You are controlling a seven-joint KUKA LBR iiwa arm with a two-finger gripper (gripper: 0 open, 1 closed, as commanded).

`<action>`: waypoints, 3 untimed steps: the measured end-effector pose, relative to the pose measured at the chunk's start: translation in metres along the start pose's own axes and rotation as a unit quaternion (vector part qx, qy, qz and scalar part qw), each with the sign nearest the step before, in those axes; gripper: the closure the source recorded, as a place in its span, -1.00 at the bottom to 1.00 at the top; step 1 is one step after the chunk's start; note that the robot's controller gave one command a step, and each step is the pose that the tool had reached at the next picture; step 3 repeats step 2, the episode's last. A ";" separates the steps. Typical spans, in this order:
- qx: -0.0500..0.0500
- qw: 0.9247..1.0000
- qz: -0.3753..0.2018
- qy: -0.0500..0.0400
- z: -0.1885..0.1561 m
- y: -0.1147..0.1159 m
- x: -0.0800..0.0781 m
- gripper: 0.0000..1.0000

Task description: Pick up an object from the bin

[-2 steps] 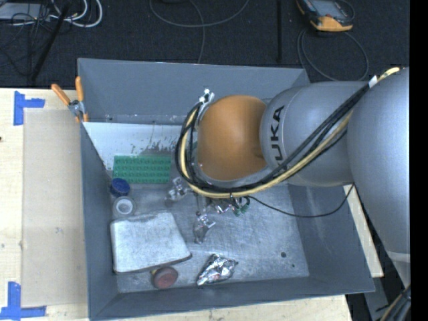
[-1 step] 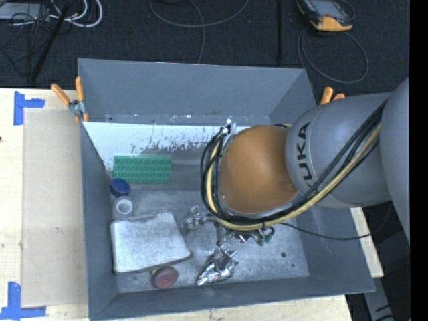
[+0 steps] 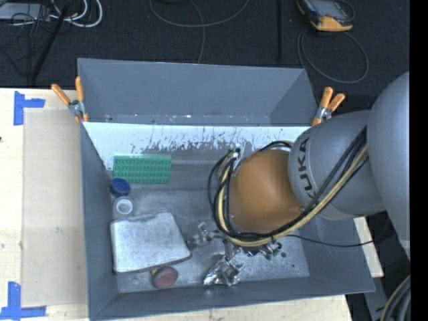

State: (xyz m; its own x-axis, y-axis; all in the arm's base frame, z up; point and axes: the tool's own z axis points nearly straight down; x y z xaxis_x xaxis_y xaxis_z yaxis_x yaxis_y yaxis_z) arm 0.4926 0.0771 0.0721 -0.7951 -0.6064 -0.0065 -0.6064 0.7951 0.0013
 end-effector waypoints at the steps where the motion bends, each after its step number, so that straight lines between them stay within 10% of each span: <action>1: 0.000 1.000 0.000 0.007 -0.001 -0.001 0.003 1.00; 2: 0.002 1.000 -0.009 0.000 -0.132 0.003 0.000 1.00; 3: 0.002 1.000 -0.009 0.000 -0.132 0.003 0.000 1.00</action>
Offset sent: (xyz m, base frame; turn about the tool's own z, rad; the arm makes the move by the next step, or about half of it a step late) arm 0.0000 0.0000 0.0000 0.0000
